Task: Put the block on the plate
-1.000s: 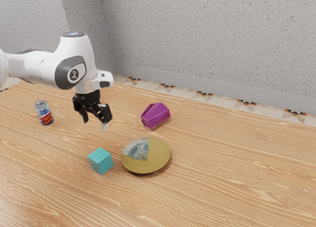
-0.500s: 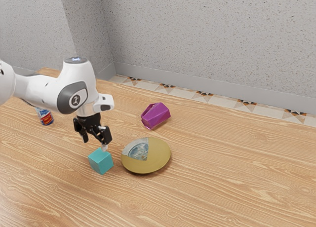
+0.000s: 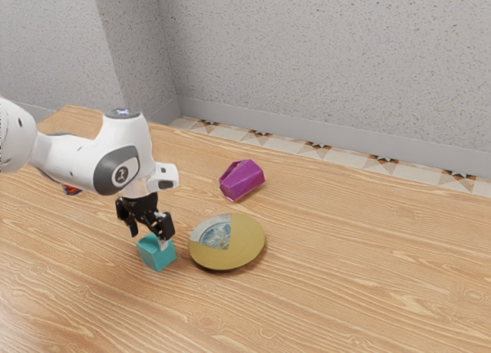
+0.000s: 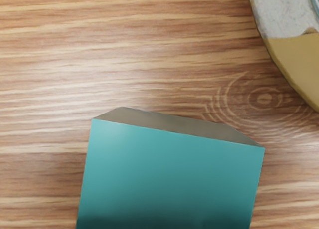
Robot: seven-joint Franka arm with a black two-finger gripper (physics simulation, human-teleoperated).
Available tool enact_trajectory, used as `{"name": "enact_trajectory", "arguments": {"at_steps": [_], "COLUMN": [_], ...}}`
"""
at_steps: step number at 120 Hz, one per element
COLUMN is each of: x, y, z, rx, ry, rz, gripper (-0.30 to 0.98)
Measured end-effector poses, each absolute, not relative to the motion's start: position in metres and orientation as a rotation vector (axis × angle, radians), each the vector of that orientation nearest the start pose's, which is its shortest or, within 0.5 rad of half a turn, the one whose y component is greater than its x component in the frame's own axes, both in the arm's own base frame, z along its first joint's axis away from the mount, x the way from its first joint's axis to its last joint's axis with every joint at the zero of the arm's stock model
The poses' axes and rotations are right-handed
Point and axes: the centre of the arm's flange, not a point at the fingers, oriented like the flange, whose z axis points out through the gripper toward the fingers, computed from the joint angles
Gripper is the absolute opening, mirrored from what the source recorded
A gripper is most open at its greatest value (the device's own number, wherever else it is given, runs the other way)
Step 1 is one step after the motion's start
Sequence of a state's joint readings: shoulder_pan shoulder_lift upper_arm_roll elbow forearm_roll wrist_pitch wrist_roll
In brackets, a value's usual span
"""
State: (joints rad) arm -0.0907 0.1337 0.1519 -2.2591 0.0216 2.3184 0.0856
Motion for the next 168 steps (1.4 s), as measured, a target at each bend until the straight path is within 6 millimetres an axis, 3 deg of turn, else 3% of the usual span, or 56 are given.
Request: {"name": "enact_trajectory", "arguments": {"at_steps": [61, 93, 138, 168], "x": [0.527, 0.529, 0.531, 0.532], "y": [0.031, 0.030, 0.025, 0.016], "z": [0.267, 0.265, 0.273, 0.303], "rx": [-3.102, -3.102, -3.096, -3.073], "ry": [0.064, 0.065, 0.080, 0.123], "rz": [0.158, 0.143, 0.110, 0.064], "gripper": [0.68, 0.46, 0.39, 0.36]}}
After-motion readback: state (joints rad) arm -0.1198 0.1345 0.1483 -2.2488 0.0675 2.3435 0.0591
